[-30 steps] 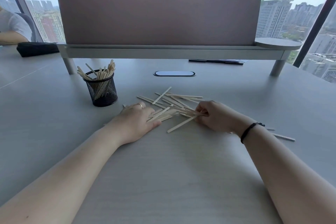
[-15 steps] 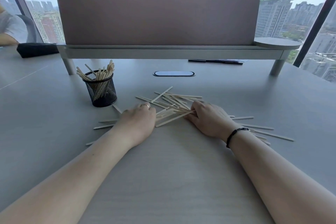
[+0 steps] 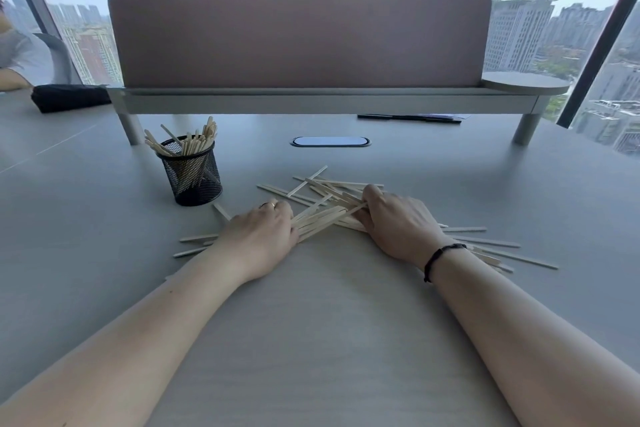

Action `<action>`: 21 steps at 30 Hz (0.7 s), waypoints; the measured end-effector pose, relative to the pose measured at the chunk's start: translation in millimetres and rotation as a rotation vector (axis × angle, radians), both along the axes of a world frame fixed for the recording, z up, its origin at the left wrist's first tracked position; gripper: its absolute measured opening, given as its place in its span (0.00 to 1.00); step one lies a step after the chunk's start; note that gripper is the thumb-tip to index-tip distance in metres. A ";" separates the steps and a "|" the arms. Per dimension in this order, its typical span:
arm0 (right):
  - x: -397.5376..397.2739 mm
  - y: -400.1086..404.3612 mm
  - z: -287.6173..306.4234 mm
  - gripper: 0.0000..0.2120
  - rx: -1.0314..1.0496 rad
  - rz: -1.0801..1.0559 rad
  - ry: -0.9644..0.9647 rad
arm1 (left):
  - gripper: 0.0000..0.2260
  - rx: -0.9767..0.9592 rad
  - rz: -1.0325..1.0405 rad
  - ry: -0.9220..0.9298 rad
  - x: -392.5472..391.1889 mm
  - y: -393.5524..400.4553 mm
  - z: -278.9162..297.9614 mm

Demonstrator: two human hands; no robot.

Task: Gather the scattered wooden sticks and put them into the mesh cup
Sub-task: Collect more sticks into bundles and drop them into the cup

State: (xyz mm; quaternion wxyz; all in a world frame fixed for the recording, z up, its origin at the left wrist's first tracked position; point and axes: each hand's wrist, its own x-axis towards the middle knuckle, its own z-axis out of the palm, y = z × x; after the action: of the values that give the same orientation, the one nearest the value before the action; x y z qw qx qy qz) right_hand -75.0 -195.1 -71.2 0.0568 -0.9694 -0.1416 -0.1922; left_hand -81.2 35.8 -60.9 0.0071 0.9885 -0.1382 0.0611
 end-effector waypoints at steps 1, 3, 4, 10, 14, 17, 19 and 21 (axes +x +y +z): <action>0.0 -0.2 0.3 0.17 -0.004 -0.003 -0.003 | 0.12 0.008 -0.003 -0.008 -0.1 -0.7 0.2; 0.7 -0.3 0.2 0.17 -0.014 -0.014 -0.007 | 0.11 0.019 -0.015 -0.022 0.4 -1.0 0.1; 1.2 -0.3 0.2 0.17 -0.018 -0.020 -0.008 | 0.11 0.024 -0.025 -0.026 0.8 -0.6 -0.1; 2.4 0.0 0.8 0.15 -0.004 -0.038 -0.001 | 0.11 0.011 -0.090 -0.046 1.3 2.3 -2.1; 1.5 0.3 0.6 0.15 -0.008 -0.043 0.004 | 0.11 -0.014 -0.103 -0.048 2.3 4.8 -4.0; 0.4 0.3 1.7 0.15 -0.006 -0.053 0.018 | 0.09 -0.043 -0.089 -0.069 0.8 2.1 -4.3; -1.0 0.8 3.0 0.16 -0.005 -0.059 0.029 | 0.08 -0.007 -0.074 -0.116 -1.2 -2.4 -4.3; -2.7 1.4 5.2 0.17 0.006 -0.067 0.062 | 0.09 0.045 -0.056 -0.143 -3.4 -8.1 -3.9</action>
State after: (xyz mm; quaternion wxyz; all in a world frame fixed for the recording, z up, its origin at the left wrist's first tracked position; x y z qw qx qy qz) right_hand -77.8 -193.8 -66.0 0.0575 -0.9789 -0.1065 -0.1646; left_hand -84.6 27.7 -64.8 -0.0232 0.9773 -0.1671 0.1280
